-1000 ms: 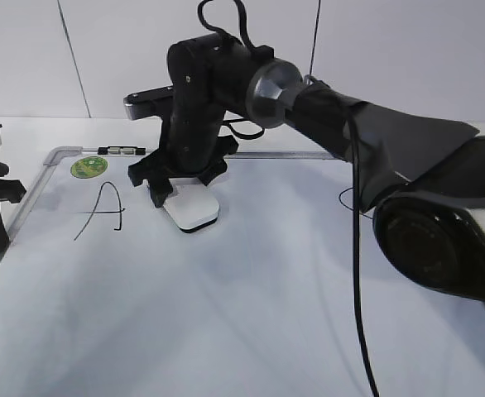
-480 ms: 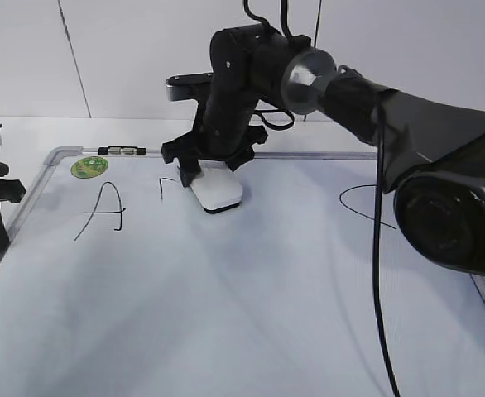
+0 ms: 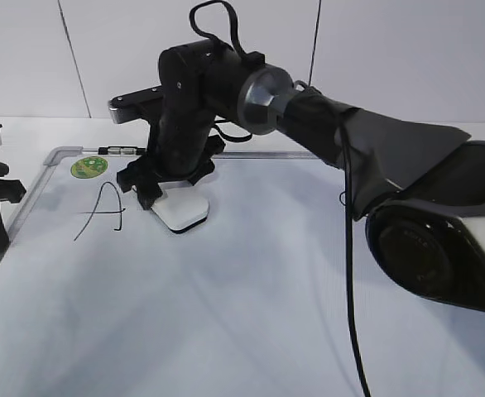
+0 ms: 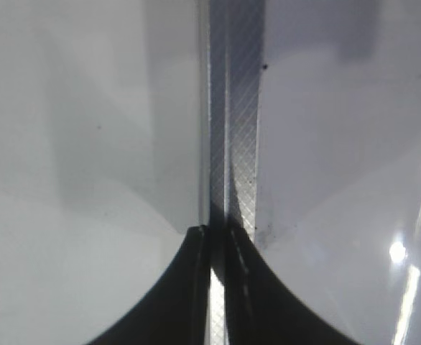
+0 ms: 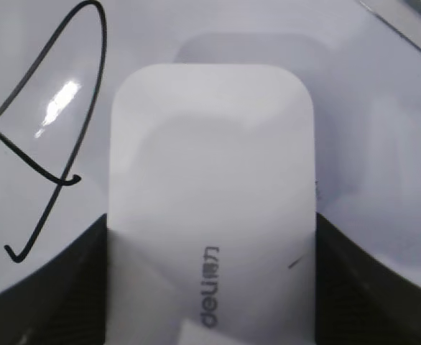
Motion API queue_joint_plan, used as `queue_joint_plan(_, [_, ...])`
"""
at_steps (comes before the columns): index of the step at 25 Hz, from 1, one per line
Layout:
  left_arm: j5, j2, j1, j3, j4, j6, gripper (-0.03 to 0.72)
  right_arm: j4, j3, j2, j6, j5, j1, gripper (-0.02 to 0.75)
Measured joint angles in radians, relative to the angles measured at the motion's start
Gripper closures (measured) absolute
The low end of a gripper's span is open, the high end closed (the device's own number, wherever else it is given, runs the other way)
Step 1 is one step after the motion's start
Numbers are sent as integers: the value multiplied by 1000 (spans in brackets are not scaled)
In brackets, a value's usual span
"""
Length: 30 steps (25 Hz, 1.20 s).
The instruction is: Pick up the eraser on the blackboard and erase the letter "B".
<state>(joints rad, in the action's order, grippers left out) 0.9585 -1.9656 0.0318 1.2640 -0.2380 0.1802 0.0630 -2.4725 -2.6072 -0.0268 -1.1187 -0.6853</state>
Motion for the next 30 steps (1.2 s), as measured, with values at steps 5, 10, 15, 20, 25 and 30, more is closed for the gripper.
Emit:
queue_joint_plan(5, [0,0,0,0,0,0,674,-55,0,-1,1,2,-11,195])
queue_joint_plan(10, [-4,0,0,0,-5,5,674,-136,-1,-2,47,-4,-15,195])
queue_joint_plan(15, [-4,0,0,0,-8,11,674,-178,-6,-2,77,-30,51,195])
queue_joint_plan(20, [-6,0,0,0,-11,11,674,-192,-10,-2,101,-55,115,195])
queue_joint_plan(25, [-6,0,0,0,-12,13,674,-170,-10,-2,97,-54,103,195])
queue_joint_plan(30, [-6,0,0,0,-8,13,674,-165,-10,-2,78,-26,29,195])
